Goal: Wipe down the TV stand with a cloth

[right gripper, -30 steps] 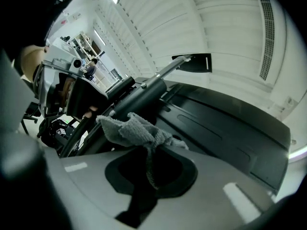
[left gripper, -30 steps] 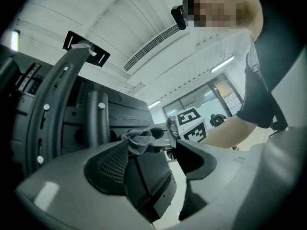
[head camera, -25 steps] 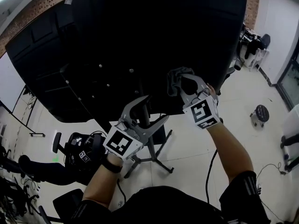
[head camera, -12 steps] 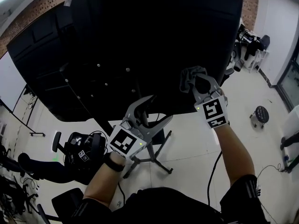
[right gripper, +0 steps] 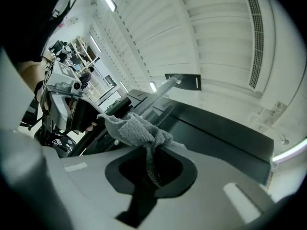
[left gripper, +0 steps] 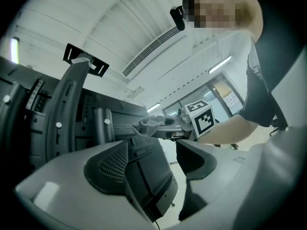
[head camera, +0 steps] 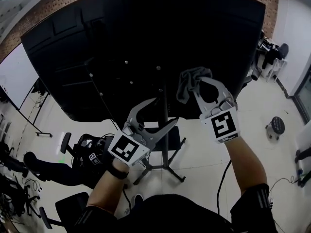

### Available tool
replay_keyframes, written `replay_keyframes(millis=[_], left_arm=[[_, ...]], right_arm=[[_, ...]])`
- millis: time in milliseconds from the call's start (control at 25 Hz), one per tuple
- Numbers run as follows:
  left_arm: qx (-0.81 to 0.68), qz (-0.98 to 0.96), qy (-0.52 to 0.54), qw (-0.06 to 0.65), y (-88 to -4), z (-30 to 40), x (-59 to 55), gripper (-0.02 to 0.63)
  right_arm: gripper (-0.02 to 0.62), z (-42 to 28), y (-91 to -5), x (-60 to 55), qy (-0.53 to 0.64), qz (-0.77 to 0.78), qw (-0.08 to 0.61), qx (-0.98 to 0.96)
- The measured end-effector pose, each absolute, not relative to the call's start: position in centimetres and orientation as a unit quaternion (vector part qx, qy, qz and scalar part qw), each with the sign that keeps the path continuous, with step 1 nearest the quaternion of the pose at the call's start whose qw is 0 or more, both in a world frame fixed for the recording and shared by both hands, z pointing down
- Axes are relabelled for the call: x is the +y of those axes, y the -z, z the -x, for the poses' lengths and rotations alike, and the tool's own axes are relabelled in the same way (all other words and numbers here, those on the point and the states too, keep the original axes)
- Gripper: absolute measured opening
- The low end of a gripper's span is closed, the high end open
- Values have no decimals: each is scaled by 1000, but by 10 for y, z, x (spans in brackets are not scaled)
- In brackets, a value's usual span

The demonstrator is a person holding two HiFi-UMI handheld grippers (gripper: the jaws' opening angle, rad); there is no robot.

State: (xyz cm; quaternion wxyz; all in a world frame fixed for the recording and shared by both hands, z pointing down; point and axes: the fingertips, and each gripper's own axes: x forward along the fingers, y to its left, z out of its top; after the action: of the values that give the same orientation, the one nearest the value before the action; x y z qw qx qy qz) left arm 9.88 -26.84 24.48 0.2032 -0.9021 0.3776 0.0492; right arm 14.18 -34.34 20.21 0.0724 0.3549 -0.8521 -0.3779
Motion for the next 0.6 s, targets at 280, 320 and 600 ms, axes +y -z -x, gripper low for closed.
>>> replay_keyframes(millis=[280,320,600], left_arm=[[407,885,-46,222,-227,-11,-241,330],[411,883,-45,223,-225,3,-237,330],[450,862,-39,232,-213,111,-215,330]], right_arm=[[32,-39,-177,-296,414,-315,63,-852],[32,-22,-173,-291,416,-309,61,-853],[32,99,-157,-256,441,-272,67,-853]])
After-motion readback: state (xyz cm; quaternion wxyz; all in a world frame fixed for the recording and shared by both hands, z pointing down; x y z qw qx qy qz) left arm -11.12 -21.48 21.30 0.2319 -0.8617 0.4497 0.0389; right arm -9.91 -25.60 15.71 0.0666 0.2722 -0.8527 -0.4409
